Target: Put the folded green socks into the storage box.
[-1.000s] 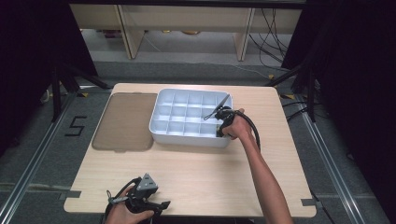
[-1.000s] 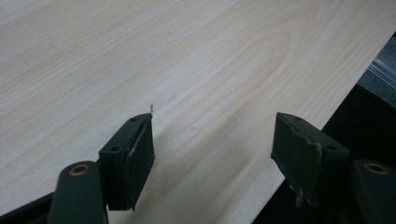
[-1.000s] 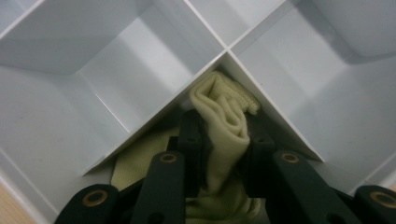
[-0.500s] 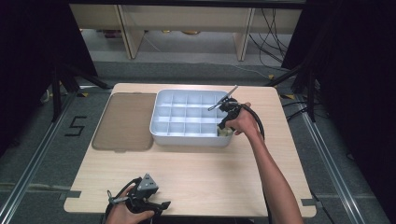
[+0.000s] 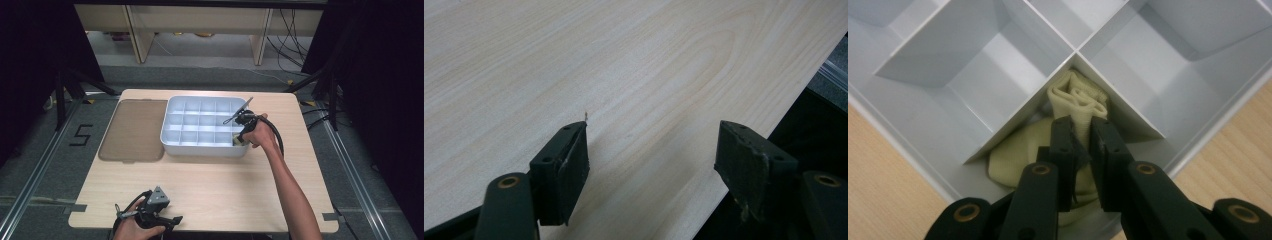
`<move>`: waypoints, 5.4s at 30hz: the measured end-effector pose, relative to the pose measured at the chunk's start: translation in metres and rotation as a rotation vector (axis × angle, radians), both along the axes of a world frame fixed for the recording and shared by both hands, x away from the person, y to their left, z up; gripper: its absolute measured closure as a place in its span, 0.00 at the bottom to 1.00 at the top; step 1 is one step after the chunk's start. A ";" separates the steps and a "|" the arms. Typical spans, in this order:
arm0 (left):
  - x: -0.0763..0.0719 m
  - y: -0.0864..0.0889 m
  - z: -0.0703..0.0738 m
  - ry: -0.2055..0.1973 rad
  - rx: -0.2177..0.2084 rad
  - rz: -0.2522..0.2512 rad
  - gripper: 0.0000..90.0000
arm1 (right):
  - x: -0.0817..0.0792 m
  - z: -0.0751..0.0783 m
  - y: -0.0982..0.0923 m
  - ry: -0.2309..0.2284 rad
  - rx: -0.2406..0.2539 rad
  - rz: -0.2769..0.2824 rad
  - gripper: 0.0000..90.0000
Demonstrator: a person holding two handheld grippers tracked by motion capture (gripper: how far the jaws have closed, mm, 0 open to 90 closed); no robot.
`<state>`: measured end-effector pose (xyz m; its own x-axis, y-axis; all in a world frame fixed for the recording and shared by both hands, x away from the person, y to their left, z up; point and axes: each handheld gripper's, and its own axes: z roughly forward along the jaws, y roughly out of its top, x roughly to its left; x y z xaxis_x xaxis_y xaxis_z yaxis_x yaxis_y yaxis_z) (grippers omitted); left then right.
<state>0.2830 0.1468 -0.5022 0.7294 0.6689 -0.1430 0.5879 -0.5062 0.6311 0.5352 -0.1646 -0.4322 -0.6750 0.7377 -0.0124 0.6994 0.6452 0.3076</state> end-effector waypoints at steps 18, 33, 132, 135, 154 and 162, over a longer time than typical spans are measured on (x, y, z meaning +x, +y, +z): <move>0.000 0.000 0.000 -0.003 -0.007 0.002 0.32 | 0.000 -0.006 0.006 -0.004 -0.017 -0.006 0.86; 0.000 0.000 0.000 0.005 -0.015 0.021 0.32 | -0.012 0.038 -0.018 -0.051 0.107 -0.025 0.75; 0.004 0.005 -0.003 -0.012 0.009 0.048 0.31 | -0.193 -0.021 -0.079 -0.050 0.297 0.074 0.22; 0.004 0.007 0.000 0.005 0.026 0.031 0.31 | -0.194 -0.024 -0.079 -0.067 0.300 0.080 0.21; 0.004 0.006 -0.001 -0.010 0.018 0.042 0.31 | -0.217 -0.047 -0.087 -0.147 0.352 0.051 0.21; 0.004 0.006 -0.001 -0.005 0.016 0.029 0.31 | -0.227 -0.054 -0.089 -0.187 0.369 0.055 0.20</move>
<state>0.2867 0.1527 -0.5036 0.7104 0.6920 -0.1283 0.5992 -0.4989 0.6262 0.3079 -0.2538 -0.4860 -0.7246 0.6786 0.1202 0.5773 0.5025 0.6436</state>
